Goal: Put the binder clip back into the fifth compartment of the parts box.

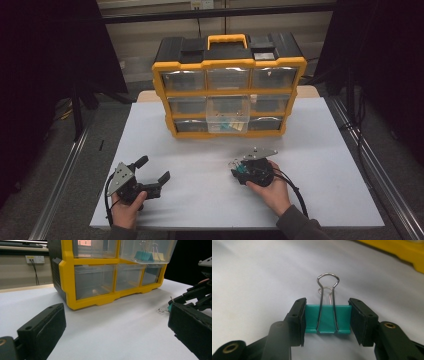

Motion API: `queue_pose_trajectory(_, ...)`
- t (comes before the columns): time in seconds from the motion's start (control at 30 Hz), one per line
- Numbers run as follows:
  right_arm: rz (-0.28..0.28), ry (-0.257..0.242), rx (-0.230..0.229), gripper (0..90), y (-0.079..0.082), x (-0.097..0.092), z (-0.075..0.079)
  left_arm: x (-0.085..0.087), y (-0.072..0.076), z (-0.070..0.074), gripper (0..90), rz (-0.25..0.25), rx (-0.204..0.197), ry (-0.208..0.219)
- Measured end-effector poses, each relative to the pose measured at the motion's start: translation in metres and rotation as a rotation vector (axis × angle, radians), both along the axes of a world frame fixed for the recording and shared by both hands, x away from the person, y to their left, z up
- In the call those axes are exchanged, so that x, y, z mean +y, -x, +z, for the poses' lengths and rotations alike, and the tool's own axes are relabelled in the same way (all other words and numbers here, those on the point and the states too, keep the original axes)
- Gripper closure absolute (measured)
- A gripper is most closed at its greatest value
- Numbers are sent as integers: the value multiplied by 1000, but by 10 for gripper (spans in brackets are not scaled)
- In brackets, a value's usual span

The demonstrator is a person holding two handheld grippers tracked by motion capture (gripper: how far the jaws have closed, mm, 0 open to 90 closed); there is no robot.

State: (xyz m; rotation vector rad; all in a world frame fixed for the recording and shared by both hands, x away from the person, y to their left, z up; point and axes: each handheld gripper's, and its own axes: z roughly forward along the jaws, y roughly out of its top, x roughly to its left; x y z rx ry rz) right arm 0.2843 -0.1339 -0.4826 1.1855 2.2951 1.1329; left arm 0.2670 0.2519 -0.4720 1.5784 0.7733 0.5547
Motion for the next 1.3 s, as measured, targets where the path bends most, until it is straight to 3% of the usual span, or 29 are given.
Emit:
queue_pose_trajectory(0.23, -6, -60, -50, 502, 4, -6, 12, 0, 0, 0, 15, 1, -2, 14)
queue_pose_trajectory(0.5, -15, -113, -102, 502, 10, -13, 24, 0, 0, 0, 15, -1, -3, 2)
queue_pose_trajectory(1.3, -79, -204, -199, 502, 9, -37, 58, 0, 0, 1, 15, 0, -3, 5)
